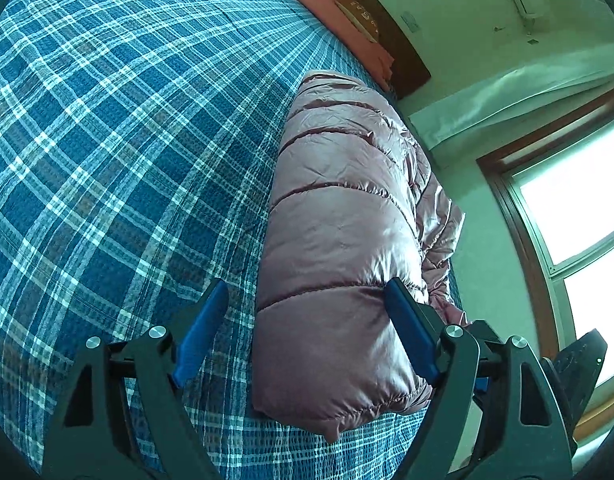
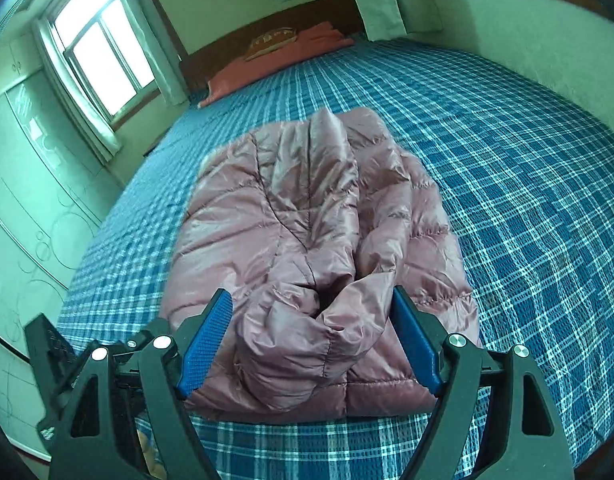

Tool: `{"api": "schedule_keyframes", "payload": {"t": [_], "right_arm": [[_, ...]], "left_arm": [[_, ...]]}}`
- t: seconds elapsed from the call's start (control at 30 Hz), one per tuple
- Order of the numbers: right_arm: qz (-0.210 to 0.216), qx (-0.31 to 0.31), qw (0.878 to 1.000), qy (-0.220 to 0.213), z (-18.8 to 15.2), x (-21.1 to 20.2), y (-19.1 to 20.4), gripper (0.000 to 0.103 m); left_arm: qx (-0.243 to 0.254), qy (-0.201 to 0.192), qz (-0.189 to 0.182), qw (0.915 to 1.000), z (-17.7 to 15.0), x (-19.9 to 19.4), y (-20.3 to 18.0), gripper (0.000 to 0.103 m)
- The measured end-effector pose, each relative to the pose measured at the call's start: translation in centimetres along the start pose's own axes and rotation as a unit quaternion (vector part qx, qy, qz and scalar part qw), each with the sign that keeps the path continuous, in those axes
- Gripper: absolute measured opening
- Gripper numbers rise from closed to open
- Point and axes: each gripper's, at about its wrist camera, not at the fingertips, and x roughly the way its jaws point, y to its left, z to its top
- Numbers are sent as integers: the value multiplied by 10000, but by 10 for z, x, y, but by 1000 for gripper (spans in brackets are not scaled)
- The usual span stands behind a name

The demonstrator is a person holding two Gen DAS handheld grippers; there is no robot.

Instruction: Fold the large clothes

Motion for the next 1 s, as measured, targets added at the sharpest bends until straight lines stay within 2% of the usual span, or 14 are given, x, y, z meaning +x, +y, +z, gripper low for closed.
{"api": "schedule_keyframes", "payload": {"t": [0.5, 0.53, 0.6, 0.67, 0.7, 0.8, 0.87, 1.0], "right_arm": [[-30, 104, 9999, -56, 0, 3, -9, 77], [-18, 104, 9999, -39, -1, 3, -10, 75], [-20, 107, 9999, -2, -1, 6, -10, 56], [15, 138, 9999, 0, -1, 8, -13, 49], [50, 169, 9998, 0, -1, 8, -15, 37], [141, 305, 9994, -81, 0, 1, -26, 16], [115, 405, 9988, -237, 1, -8, -37, 12], [-30, 581, 9982, -158, -3, -7, -65, 10]], "left_arm": [[-24, 15, 0, 10000, 1, 1, 1, 80], [-29, 18, 1, 10000, 1, 1, 1, 80], [-29, 27, 2, 10000, 1, 2, 2, 80], [-23, 27, 15, 10000, 0, 3, 2, 80], [-27, 29, 16, 10000, 0, 3, 2, 80], [2, 0, 47, 10000, 0, 0, 0, 80], [180, -66, 36, 9998, -2, -5, -9, 80], [410, -27, -13, 9992, -7, -2, -22, 80]]}}
